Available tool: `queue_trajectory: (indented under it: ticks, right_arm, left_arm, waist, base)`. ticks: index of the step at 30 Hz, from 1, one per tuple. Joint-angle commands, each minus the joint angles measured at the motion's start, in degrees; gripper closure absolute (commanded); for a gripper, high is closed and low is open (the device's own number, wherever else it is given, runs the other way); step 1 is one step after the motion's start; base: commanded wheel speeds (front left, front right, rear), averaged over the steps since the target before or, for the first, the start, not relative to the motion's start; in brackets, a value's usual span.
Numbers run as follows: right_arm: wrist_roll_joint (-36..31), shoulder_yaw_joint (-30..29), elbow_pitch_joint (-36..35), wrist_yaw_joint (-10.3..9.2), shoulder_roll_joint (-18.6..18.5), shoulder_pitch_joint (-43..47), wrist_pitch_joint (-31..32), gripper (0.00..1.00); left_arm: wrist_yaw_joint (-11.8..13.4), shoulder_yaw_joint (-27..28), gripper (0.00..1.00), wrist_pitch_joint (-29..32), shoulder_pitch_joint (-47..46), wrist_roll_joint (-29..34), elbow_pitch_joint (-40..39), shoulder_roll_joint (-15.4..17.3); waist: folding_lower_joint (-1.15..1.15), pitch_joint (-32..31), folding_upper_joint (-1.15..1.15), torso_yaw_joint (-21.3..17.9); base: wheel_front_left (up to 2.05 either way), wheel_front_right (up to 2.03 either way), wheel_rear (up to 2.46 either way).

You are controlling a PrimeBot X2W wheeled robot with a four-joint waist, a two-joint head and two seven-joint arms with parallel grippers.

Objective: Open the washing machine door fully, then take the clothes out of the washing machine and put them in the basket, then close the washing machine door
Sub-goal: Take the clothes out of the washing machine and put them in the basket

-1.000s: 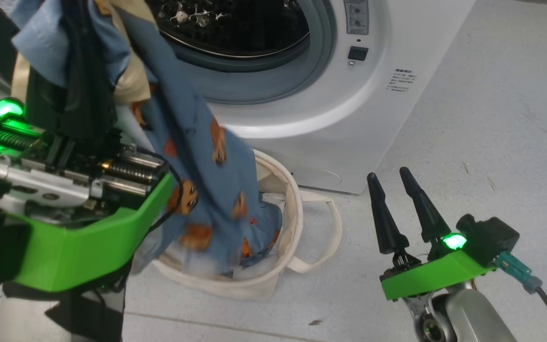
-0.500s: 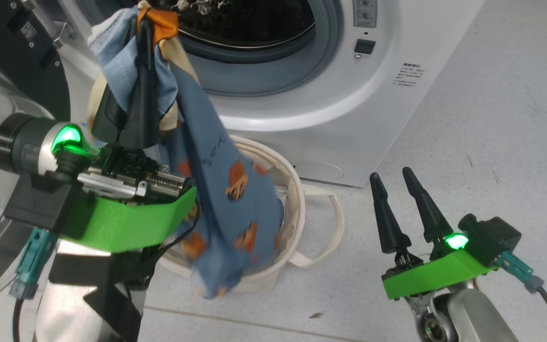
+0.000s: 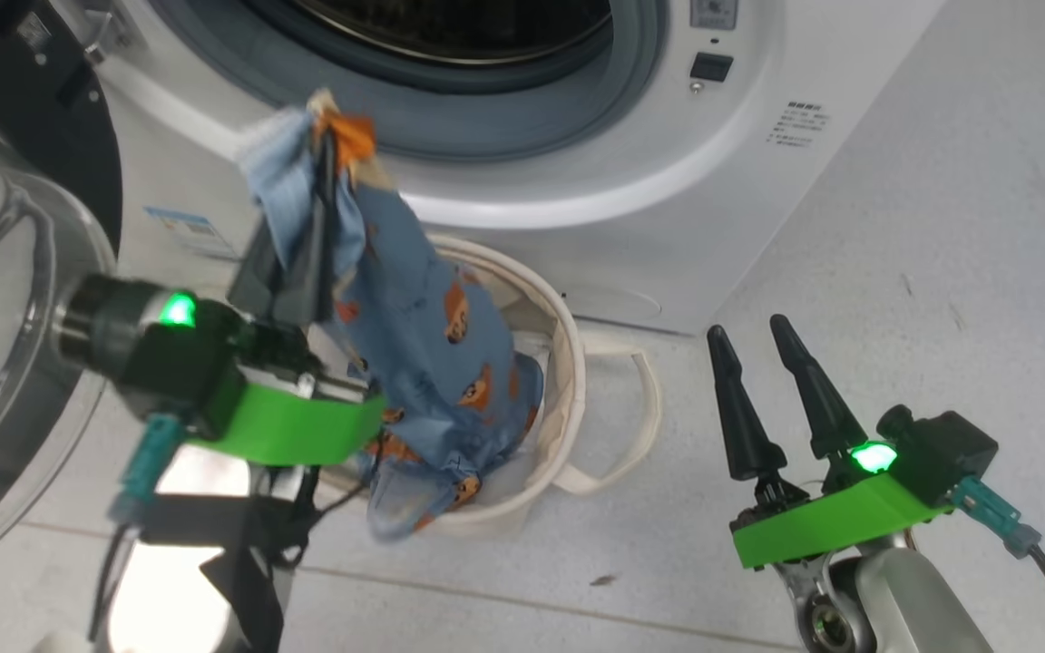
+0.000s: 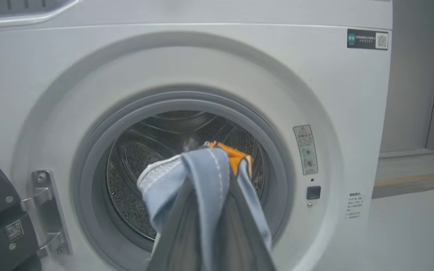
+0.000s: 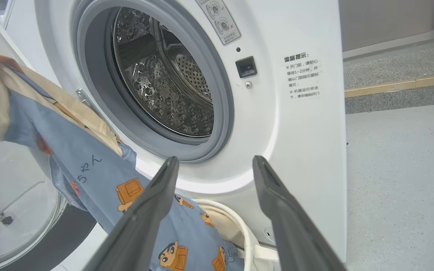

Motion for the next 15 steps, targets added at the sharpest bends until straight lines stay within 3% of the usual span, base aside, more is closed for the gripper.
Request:
queue_trajectory:
  ticks: [1, 7, 15]
  right_arm:
    - [-0.6, 0.9, -2.0, 0.05, 0.1, -1.5, -0.7, 0.00]
    - [-0.9, 0.7, -2.4, 0.05, 0.1, -2.5, -0.7, 0.00]
    - [-2.2, 0.2, -3.2, 0.05, 0.1, -4.3, -0.7, 0.00]
  left_arm:
    - [-0.3, 1.2, 1.00, -0.2, 0.0, 0.7, -0.4, 1.2]
    - [-0.6, 0.0, 1.00, -0.2, 0.5, 1.2, 8.5, 1.5]
    - [-1.2, -1.2, 1.00, -0.2, -4.8, 0.5, 27.0, 1.2]
  waist:
    - [0.00, 1.1, 0.00, -0.1]
    - [0.00, 4.4, 0.00, -0.5]
    - [0.00, 10.9, 0.00, -2.0]
  base:
    - [0.00, 0.00, 0.00]
    - [0.00, 0.00, 0.00]
    - [0.00, 0.00, 0.00]
